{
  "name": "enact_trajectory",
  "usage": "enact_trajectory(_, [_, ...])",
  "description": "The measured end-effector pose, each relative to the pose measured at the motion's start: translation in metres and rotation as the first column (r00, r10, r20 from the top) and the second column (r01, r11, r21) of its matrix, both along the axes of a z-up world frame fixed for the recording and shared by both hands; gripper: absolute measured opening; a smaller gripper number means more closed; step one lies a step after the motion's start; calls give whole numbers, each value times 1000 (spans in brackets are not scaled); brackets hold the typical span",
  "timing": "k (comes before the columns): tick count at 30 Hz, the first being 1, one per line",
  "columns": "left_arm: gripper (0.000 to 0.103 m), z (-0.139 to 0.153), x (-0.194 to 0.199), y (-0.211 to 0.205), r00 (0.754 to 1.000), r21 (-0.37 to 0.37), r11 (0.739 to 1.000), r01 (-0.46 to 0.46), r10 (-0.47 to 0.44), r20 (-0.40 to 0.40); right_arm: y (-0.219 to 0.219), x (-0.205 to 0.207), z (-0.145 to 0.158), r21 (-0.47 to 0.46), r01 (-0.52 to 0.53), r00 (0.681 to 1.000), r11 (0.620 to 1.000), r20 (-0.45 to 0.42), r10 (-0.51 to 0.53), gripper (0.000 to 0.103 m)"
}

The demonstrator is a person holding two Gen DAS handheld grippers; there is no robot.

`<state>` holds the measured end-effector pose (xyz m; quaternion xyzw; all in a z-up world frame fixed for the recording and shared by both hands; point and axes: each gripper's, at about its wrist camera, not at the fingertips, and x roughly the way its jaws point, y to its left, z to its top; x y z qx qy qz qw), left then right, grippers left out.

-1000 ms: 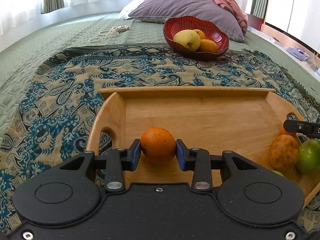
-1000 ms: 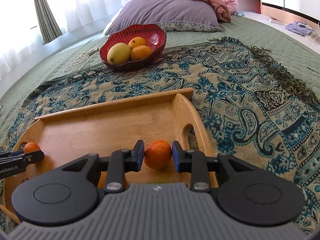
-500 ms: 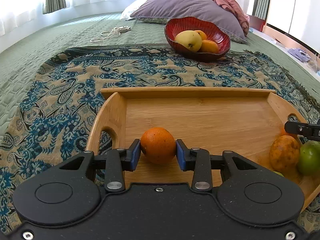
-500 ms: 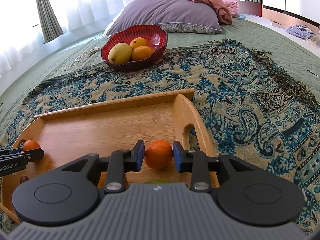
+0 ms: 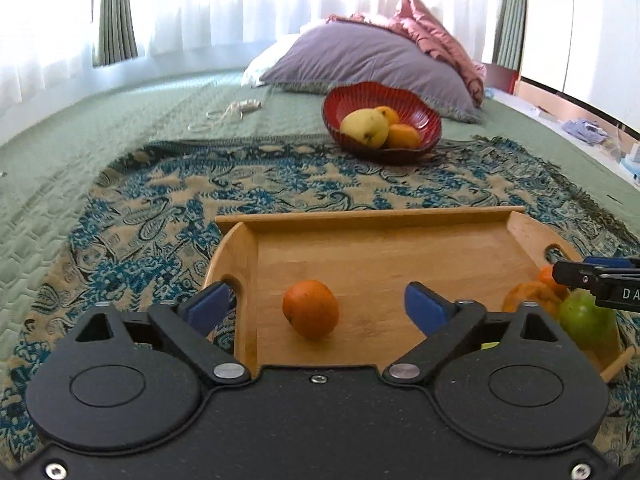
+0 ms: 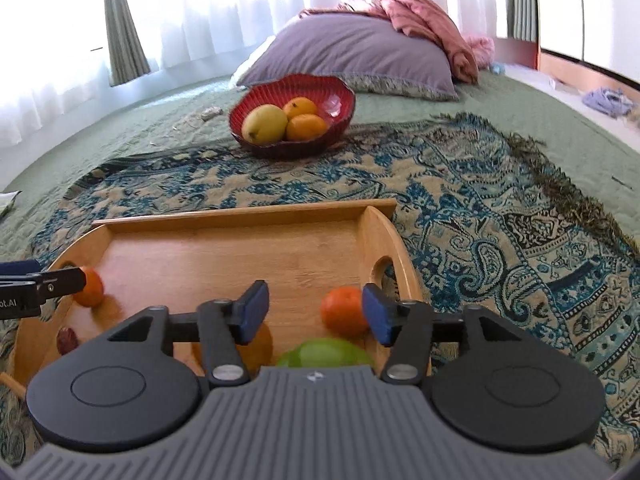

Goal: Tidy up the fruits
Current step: 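Open the left gripper releasing its tangerine while the right gripper releases its tangerine onto the tray, then move the left gripper to the last tangerine while the right gripper moves to the red date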

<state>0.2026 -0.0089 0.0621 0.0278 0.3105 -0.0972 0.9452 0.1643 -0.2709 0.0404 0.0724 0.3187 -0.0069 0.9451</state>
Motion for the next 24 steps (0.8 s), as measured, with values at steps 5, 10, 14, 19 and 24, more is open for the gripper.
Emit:
enact_trajectory(5, [100,3,-27,-1,1000,-1,1000,17,-17,21,5,-25,6,-7,-25,998,1000,65,26,81])
enact_trajectory(10, [102,5,-53,-3,999,-4,999,37,-37,40,10,-49,14,-14,-53,991,999,122,54,89])
enact_trajectory(14, [103,6,-69,-3,998,-6,999,48,-48,42,16,-67,20,-22,-85,983,996,161,87,92])
enact_trajectory(19, [103,4,-91,-1,997,-9,998,60,-59,53,28,-88,23,-59,-132,972,990,190,141,97])
enact_trajectory(24, [103,-2,-112,1,995,-8,997,77,-76,62,41,-107,19,-125,-165,961,978,203,188,100])
